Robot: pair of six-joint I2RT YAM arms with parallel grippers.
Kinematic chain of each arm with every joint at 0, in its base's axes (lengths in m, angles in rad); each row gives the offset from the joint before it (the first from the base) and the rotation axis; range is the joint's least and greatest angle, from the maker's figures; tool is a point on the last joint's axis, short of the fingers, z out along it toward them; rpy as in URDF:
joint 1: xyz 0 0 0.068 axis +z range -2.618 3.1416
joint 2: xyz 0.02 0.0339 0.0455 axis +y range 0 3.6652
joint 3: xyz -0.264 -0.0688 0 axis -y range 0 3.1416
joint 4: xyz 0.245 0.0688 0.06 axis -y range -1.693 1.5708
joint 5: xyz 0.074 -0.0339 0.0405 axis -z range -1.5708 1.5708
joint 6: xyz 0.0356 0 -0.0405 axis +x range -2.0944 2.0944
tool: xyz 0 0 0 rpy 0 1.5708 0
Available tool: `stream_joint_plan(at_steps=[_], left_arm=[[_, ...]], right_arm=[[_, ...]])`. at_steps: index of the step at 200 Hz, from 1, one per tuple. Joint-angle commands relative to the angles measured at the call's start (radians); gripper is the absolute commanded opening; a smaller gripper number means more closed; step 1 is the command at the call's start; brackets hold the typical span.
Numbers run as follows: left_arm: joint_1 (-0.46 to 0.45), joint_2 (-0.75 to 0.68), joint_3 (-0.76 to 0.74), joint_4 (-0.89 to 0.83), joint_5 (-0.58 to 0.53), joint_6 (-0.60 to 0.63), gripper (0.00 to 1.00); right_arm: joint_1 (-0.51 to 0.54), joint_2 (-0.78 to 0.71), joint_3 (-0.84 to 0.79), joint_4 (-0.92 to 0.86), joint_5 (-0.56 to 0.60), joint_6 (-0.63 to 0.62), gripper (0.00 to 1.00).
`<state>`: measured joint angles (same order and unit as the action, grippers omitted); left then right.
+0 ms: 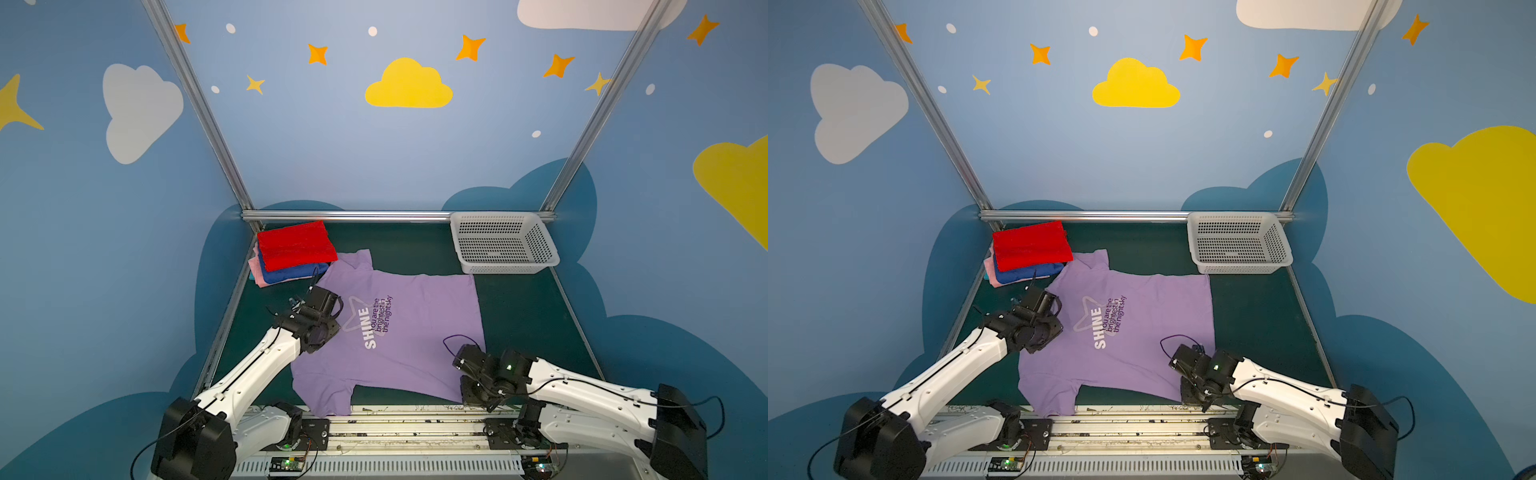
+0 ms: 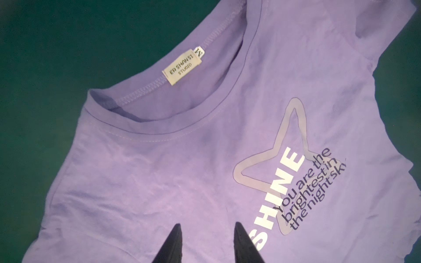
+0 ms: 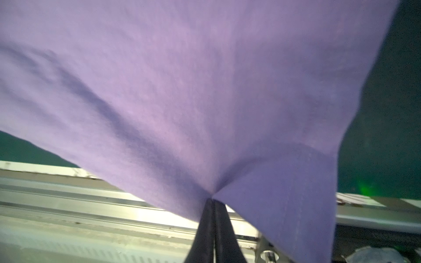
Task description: Fold and stack the t-shirts
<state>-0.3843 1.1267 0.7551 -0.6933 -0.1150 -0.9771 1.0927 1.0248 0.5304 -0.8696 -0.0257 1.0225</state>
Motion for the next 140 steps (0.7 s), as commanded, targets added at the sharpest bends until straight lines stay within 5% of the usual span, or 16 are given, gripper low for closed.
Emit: stream_joint_plan(at_steps=[1,42,68,104,140], left_arm=[[0.006,0.001,0.025,-0.027,-0.021,0.008,0.39],[0.009,0.007,0.022,-0.020,-0.023,0.011,0.40],[0.014,0.033,0.026,-0.004,-0.020,0.018,0.45],[0.016,0.140,0.164,0.012,-0.022,0.094,0.45],[0.023,0.352,0.440,-0.031,-0.079,0.195,0.44]], right_arm=[[0.075,0.049,-0.001,0.059,-0.035,0.036,0.20],[0.100,0.086,0.066,-0.030,-0.004,0.018,0.47],[0.014,-0.016,0.138,-0.072,0.056,-0.057,0.51],[-0.076,-0.223,0.202,-0.001,0.304,-0.129,0.20],[-0.348,-0.118,0.312,0.102,0.140,-0.299,0.00]])
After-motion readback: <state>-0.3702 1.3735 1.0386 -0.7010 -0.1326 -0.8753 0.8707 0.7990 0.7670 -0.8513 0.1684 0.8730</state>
